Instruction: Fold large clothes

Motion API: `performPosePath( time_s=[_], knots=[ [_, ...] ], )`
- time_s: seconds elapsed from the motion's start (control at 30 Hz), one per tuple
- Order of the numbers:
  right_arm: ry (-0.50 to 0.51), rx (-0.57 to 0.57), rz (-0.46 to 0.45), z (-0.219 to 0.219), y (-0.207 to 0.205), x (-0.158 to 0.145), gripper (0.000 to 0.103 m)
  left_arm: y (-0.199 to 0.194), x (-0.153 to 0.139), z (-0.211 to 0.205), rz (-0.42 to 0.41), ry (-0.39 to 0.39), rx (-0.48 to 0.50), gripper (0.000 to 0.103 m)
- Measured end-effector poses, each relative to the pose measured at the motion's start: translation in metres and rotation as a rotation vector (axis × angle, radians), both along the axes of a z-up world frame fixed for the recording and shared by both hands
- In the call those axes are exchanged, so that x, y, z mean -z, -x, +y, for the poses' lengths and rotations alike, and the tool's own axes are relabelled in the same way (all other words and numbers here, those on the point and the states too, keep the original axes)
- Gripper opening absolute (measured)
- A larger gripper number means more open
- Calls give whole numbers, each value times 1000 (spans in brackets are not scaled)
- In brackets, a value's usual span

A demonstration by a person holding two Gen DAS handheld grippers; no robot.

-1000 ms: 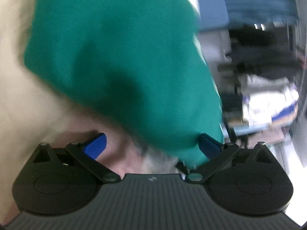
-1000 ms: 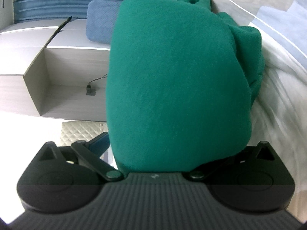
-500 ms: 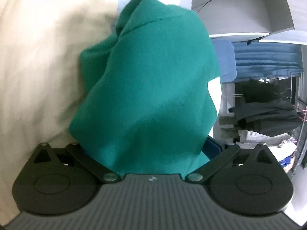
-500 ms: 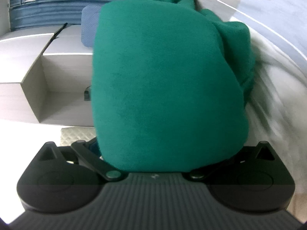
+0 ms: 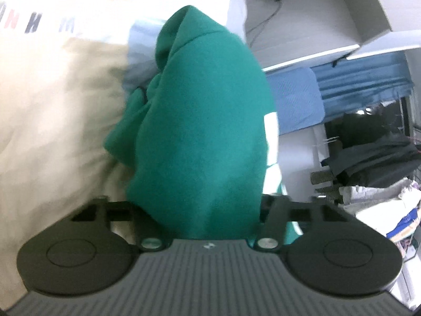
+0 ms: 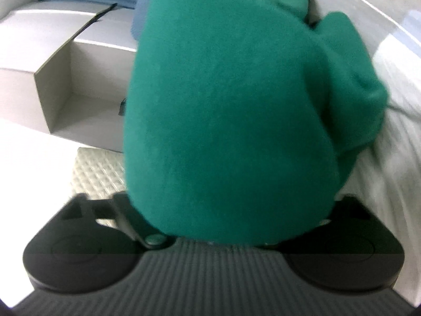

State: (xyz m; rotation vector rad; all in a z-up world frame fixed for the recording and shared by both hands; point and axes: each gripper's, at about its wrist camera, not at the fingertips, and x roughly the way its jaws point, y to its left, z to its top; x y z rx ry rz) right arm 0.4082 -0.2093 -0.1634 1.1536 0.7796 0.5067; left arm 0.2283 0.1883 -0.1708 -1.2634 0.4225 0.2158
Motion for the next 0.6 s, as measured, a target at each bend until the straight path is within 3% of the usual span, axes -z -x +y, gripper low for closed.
performPosePath(
  time_s=[0.07,0.17,0.27,0.6],
  knots=[
    [15,-11,-27,-1,0,-4,61,-1,-11,-2,-14,-48,26,39],
    [50,-23,-88,-2,4,-17,46,7,-21,-4,-27,-83,54,33],
    [61,-21,-131,-6,13,-29,37,18,-27,-7,-50,-78,83,31],
    [111,-21,-219,-37,64,-74,31,70,-80,-30,-119,-117,208,29]
  ],
)
